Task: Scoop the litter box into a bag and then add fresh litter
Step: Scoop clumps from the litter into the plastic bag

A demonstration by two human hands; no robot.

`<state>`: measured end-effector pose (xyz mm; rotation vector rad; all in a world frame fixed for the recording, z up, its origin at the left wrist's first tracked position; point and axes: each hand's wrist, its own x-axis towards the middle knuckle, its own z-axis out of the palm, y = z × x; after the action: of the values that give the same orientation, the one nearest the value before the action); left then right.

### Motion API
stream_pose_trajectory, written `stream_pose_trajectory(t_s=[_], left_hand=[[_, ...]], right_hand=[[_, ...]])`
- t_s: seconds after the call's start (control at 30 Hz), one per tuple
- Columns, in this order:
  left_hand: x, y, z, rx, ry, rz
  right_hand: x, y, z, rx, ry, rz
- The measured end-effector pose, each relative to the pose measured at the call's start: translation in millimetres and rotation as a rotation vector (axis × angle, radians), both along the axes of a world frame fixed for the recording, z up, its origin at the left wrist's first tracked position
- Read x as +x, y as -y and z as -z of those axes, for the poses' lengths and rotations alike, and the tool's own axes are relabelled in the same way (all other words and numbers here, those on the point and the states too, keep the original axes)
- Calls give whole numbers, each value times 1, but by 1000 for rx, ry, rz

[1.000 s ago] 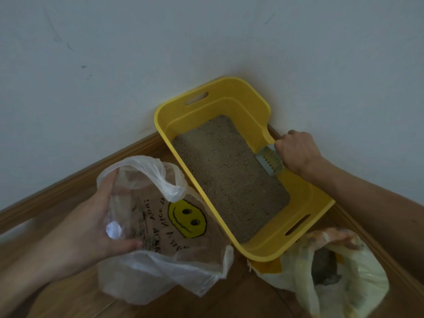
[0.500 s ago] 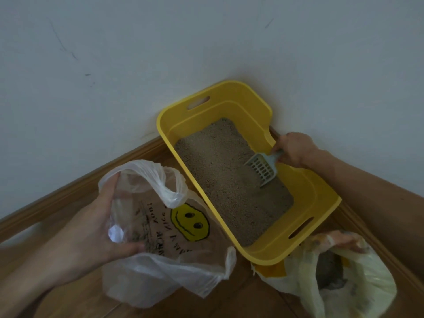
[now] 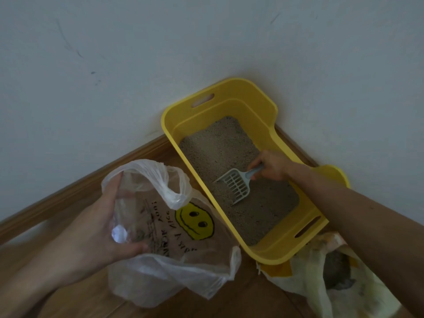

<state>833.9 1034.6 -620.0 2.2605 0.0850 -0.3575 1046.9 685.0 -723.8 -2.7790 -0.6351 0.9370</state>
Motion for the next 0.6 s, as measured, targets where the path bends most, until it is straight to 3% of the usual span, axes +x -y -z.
stream_pose_trajectory(t_s=[0.4, 0.6], left_hand=[[1, 1, -5, -19, -50, 19], [1, -5, -13, 41, -92, 29]], right_hand=[[-6, -9, 15, 10, 60, -41], [-8, -1, 12, 130, -10, -11]])
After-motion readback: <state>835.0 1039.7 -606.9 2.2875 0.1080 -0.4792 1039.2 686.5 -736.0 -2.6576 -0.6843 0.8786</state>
